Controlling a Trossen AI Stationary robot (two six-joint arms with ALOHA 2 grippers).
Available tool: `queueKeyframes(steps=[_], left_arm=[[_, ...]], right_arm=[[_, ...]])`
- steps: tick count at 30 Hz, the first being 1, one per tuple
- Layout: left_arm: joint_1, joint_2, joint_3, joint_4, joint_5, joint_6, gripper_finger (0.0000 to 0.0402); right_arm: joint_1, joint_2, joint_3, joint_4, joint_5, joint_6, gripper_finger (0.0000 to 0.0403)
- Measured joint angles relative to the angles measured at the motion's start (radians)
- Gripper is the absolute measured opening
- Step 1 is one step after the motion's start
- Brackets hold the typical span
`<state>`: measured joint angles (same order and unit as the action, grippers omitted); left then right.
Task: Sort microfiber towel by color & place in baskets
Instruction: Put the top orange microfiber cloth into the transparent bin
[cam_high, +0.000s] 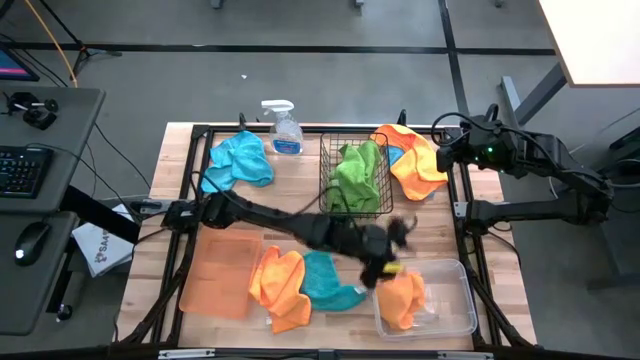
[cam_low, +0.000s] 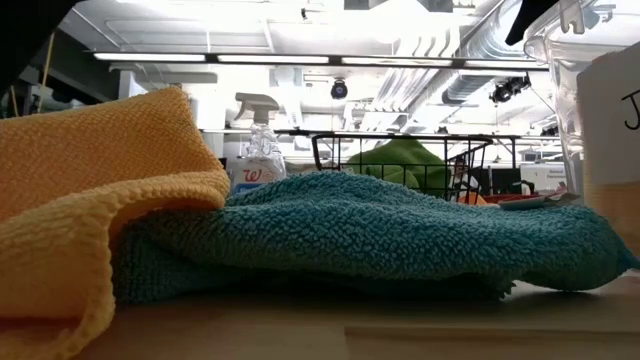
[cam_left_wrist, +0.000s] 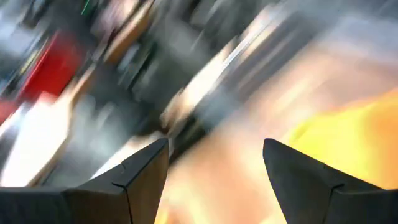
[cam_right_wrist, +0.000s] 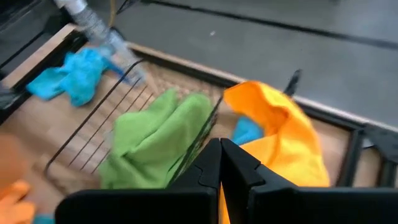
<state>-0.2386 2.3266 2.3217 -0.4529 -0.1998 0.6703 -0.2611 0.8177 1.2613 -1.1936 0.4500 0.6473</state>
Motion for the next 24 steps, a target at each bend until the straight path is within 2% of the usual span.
queueKeyframes(steps=[2,4,5,8,11,14,17,21,24], left_arm=[[0.022,-0.035,0.024,-0.121,-0.097,-0.038,0.025],[0.051,-0.095,0.034,-0.261,-0.086,-0.164,0.025],[0.073,-0.133,0.034,-0.333,-0.052,-0.254,0.025],[0.175,-0.232,-0.001,-0.543,0.138,-0.492,0.025],[0.278,-0.322,-0.124,-0.613,0.252,-0.6,0.0246],[0.315,-0.467,-0.309,-0.514,0.297,-0.621,0.0238],[0.344,-0.654,-0.547,-0.308,0.299,-0.653,0.023],[0.374,-0.892,-0.915,0.0,0.251,-0.762,0.0222],[0.388,-1.078,-1.159,0.182,0.2,-0.882,0.0218]], right_arm=[[0.0,0.0,0.0,-0.001,-0.045,-0.001,0.0001],[0.0,0.002,0.0,-0.005,-0.069,-0.001,0.0001],[0.0,0.003,0.0,-0.011,-0.069,0.0,0.0001],[-0.001,0.018,0.0,-0.04,-0.065,0.029,0.0001],[-0.003,0.057,0.0,-0.052,-0.056,0.032,0.0011],[-0.03,0.121,0.0,-0.052,-0.05,0.015,0.0048],[-0.08,0.197,0.0,-0.052,-0.045,-0.02,0.0103],[-0.191,0.311,0.0,-0.055,0.027,-0.058,0.017],[-0.328,0.396,-0.001,-0.039,0.008,-0.107,0.0199]])
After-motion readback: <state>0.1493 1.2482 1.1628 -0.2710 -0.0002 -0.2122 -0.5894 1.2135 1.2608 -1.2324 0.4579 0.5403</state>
